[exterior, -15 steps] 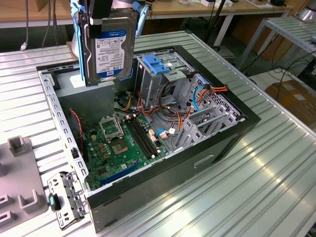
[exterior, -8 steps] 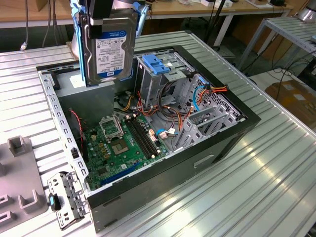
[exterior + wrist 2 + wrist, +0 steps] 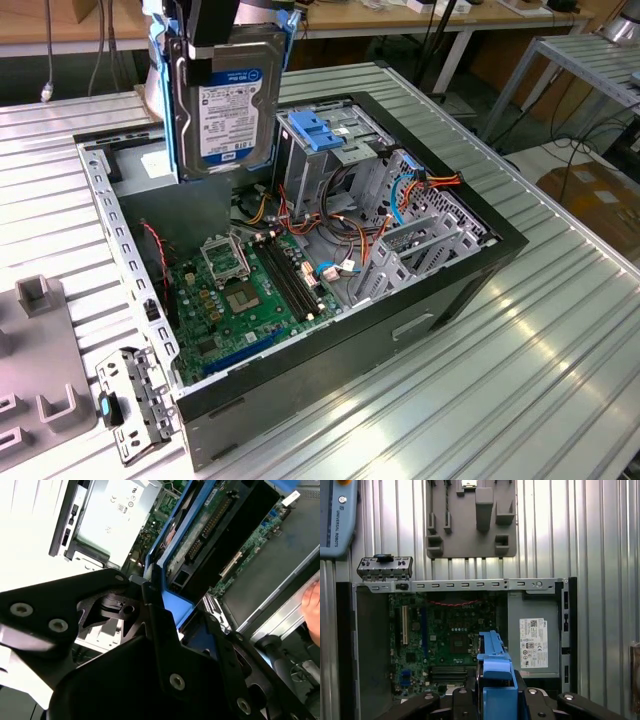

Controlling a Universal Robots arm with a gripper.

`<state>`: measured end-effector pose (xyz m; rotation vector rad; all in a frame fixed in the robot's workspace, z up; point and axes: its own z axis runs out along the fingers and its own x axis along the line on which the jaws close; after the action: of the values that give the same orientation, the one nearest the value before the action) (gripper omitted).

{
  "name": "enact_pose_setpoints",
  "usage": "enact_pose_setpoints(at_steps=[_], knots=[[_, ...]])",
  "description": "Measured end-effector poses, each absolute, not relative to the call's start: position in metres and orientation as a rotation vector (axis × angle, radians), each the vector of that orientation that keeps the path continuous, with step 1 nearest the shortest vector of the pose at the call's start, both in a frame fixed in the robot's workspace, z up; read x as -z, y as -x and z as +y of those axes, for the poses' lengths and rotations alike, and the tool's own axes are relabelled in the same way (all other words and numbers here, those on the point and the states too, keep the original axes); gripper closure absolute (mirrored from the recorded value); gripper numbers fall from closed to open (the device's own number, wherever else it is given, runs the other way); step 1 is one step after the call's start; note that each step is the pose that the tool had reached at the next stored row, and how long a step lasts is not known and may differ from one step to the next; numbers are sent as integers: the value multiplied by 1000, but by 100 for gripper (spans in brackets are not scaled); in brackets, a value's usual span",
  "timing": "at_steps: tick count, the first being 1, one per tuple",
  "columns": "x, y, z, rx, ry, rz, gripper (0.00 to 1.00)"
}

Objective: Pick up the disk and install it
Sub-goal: 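Insert the disk into the insertion slot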

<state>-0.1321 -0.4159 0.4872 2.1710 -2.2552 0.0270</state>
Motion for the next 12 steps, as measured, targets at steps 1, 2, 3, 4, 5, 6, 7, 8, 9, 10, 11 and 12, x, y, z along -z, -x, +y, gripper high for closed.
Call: enact_pose_setpoints(at_steps=[1,2,3,4,5,6,7,8,9,10,11,12], knots=[[-487,132,-418,-27,-2171,-2255,63],[-487,132,-419,-27,-2171,-2255,63],[-487,132,-422,-27,-2171,-2255,63],[-487,132,-424,-27,-2171,-2255,63],[-487,132,-425,-27,-2171,-2255,63],[-487,132,-427,-27,-2171,-2255,63],[-487,132,-429,-27,-2171,-2255,63],[-487,132,-432,-27,-2171,-2255,63],[-487,132,-434,-27,-2171,-2255,63],[-487,132,-438,-27,-2171,-2255,63],[-487,132,-443,-27,-2171,-2255,63],[-487,132,-447,-27,-2171,-2255,63]])
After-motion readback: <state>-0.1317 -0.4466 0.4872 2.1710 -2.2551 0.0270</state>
